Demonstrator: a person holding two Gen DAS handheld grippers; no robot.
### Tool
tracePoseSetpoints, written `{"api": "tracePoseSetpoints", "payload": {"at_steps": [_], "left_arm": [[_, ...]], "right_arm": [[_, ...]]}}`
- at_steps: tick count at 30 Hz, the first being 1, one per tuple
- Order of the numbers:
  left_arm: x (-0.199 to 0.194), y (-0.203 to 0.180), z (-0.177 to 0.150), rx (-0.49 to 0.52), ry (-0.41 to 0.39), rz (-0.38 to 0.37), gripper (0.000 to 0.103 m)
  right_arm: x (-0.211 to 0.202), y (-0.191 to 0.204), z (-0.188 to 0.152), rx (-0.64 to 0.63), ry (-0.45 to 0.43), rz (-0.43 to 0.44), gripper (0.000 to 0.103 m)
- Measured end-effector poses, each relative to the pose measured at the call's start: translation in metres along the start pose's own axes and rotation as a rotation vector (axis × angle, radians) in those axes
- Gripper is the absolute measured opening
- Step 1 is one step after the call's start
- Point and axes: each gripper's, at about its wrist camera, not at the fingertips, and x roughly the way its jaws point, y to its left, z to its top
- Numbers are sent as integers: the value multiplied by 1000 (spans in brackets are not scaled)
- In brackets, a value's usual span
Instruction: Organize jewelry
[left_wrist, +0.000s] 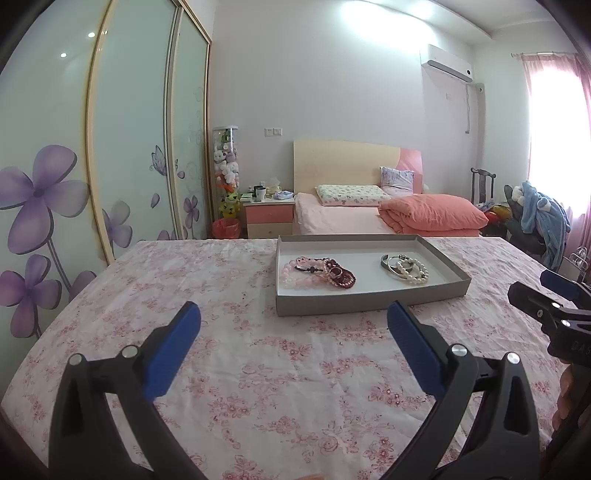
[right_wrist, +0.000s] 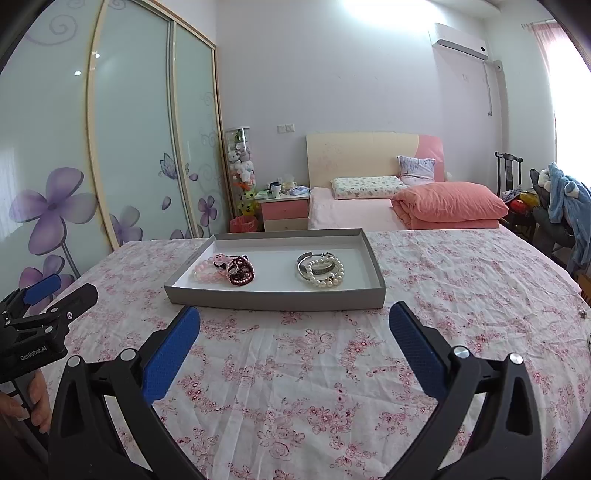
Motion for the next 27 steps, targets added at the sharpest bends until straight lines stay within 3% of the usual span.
{"api": "tracePoseSetpoints", "payload": {"at_steps": [27], "left_arm": [[7,3,-2,-20,24,12,99]], "right_arm": [[2,2,-2,-2,8,6,101]]}}
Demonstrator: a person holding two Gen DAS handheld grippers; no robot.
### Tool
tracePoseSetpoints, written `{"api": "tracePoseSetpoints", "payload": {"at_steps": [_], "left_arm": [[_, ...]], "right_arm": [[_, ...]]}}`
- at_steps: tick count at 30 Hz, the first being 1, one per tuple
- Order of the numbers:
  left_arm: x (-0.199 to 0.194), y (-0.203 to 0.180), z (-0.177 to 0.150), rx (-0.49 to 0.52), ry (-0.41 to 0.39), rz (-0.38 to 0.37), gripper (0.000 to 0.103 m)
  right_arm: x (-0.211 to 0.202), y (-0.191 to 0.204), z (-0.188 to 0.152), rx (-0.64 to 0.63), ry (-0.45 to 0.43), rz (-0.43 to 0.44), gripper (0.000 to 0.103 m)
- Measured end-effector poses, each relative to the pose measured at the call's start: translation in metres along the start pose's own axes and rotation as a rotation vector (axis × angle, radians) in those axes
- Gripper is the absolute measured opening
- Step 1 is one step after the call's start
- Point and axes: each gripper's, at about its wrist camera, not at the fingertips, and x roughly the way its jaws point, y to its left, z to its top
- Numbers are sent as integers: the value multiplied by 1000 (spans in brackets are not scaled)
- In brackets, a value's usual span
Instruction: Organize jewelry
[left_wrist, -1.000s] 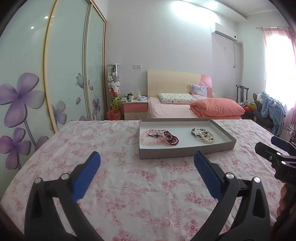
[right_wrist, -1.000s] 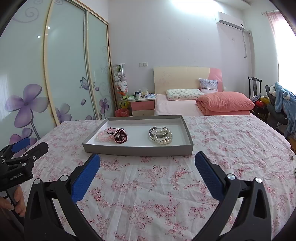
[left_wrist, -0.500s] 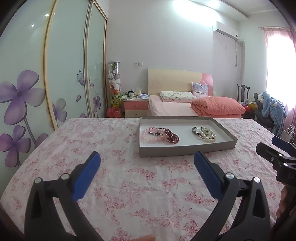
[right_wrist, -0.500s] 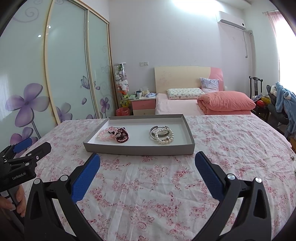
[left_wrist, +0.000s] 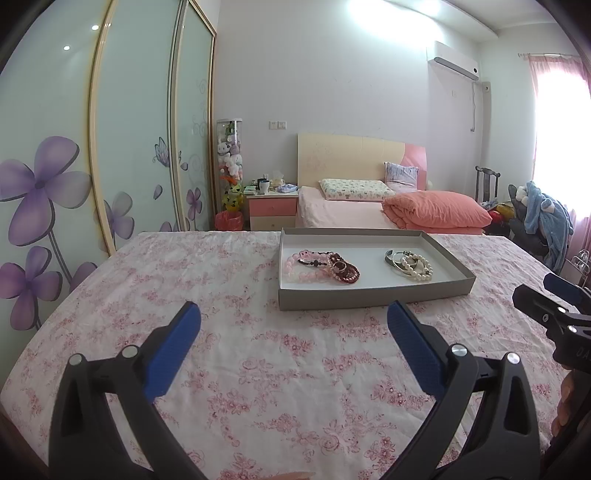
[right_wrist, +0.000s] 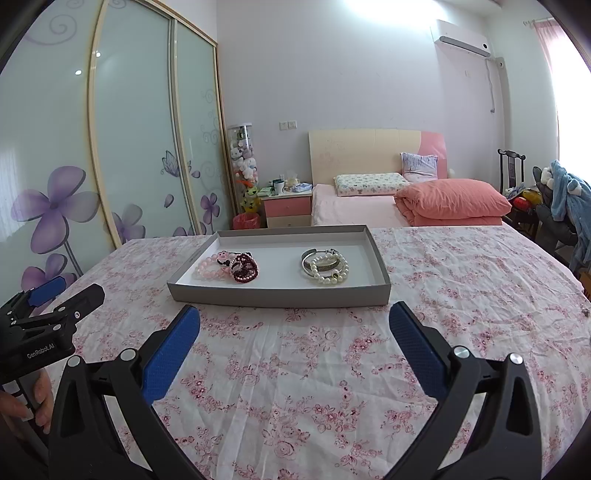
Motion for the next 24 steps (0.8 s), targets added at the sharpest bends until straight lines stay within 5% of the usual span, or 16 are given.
{"api": "tracePoseSetpoints", "payload": {"at_steps": [24], "left_arm": [[0,-2,-2,2,4,-1,99]], "right_arm": [[0,5,-5,1,12,7,101]]}}
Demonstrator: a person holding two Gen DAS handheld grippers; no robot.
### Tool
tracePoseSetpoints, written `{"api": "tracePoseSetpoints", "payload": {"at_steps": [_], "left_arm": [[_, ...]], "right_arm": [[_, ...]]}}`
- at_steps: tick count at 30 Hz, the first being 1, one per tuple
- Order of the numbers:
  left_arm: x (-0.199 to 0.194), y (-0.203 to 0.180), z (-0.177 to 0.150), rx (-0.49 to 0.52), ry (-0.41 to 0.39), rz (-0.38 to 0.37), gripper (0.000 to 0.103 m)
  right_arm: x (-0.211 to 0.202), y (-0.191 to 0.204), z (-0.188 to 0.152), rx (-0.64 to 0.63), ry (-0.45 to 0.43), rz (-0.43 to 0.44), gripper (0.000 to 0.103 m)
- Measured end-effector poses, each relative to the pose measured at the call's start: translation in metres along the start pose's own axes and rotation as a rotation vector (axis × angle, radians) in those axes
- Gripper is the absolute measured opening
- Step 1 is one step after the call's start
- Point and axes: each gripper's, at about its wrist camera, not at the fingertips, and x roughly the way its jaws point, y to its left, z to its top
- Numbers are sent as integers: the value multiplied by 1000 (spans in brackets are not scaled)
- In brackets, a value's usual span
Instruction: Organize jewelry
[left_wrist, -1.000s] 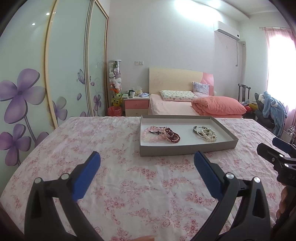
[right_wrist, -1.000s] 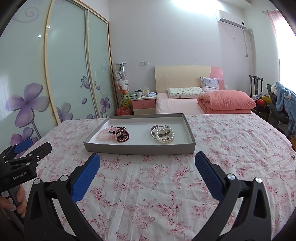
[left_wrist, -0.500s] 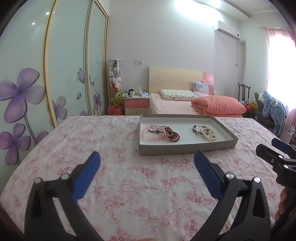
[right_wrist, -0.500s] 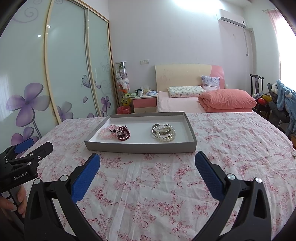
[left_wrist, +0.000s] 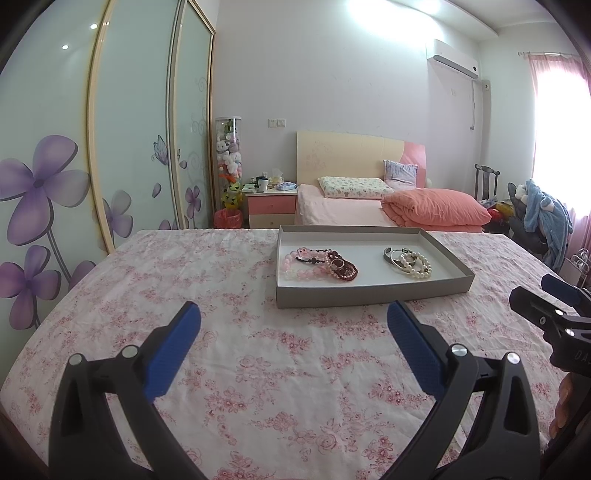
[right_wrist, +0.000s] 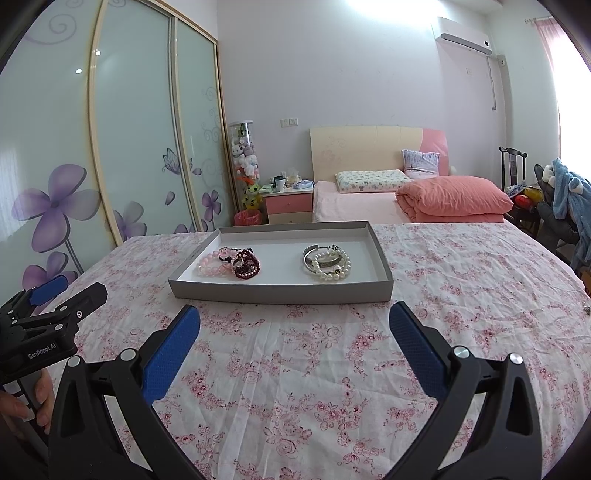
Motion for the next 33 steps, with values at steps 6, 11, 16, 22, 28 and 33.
{"api": "tracePoseSetpoints", "payload": {"at_steps": [6,11,16,22,28,33], "left_arm": [[0,-2,-2,-1,-1,2,99],[1,-2,-2,0,3,0,99],[1,-3,-3,-1,9,-6,99],[2,-3,-2,0,11,-9,99],[2,-3,-2,0,12,-8,99],[2,-3,-2,0,12,-8,99]], "right_arm": [[0,1,0,0,1,1,101],[-1,2,-1,1,2,1,101],[-1,1,0,1,2,1,101],[-1,1,0,2,2,1,101],[-1,1,0,2,3,1,101],[-1,1,0,2,2,2,101]]}}
